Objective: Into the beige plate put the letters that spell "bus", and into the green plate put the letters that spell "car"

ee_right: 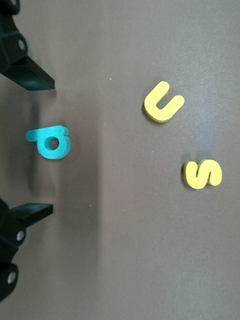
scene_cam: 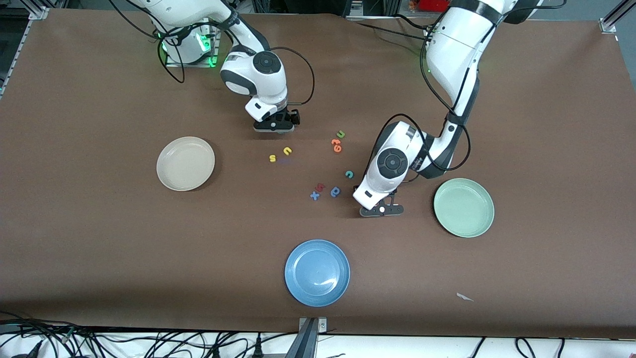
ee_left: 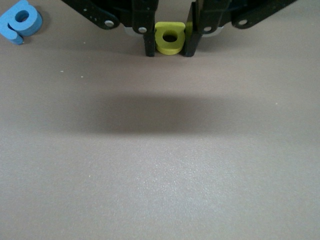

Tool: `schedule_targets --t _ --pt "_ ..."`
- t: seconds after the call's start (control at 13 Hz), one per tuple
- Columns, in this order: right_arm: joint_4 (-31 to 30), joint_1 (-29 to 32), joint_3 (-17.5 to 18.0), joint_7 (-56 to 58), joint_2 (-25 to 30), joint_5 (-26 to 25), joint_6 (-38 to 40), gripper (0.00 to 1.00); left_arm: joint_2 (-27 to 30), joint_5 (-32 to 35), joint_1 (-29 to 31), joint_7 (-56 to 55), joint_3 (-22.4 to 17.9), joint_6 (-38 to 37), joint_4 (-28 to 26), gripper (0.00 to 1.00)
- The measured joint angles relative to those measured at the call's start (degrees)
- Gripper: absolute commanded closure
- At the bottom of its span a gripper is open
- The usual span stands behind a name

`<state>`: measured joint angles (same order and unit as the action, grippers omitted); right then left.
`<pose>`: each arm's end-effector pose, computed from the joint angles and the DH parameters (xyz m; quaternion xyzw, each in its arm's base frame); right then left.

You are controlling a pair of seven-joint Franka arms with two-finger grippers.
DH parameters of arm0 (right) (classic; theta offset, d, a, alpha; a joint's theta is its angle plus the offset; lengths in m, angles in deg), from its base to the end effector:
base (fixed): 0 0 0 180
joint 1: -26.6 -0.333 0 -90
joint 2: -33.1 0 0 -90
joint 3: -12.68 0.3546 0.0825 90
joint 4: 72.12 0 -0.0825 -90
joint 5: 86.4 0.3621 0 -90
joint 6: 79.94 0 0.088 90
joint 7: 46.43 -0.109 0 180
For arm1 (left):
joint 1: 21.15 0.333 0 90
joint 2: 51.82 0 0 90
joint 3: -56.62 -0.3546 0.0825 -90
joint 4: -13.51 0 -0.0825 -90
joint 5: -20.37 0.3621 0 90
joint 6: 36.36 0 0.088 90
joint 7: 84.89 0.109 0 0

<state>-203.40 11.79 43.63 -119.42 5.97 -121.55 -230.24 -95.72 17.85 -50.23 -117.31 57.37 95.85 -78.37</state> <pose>0.3541 0.3844 0.2199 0.9996 0.0119 0.0176 0.0195 0.6058 -0.3468 0.2151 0.9985 0.0395 -0.0372 0.0014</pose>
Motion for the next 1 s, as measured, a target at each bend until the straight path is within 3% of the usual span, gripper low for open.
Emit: schedule_targets --t 0.31,0.46,0.85,0.93,1.0 --pt "0.03 0.00 -0.01 -0.19 -0.63 -1.03 -0.42 0.24 1.49 0.00 3.26 5.11 -1.01 -4.35 1.32 0.85" --pt "0.07 0.00 0.01 -0.19 -0.63 -1.14 -1.06 0.30 3.88 0.00 7.35 11.48 -1.13 -8.06 1.73 0.86" --pt "0.23 0.00 0.05 -0.21 -0.42 -1.18 -1.51 0.60 6.15 0.04 16.42 30.35 -1.47 -13.18 1.60 0.85" --pt "0.24 0.00 0.06 -0.22 -0.28 -1.18 -1.56 0.68 6.14 0.51 17.66 34.15 -1.60 -14.48 1.50 0.73" --pt "0.24 0.00 0.07 -0.21 -0.28 -1.19 -1.57 0.74 6.13 2.26 18.53 38.17 -1.89 -15.19 1.42 0.25"
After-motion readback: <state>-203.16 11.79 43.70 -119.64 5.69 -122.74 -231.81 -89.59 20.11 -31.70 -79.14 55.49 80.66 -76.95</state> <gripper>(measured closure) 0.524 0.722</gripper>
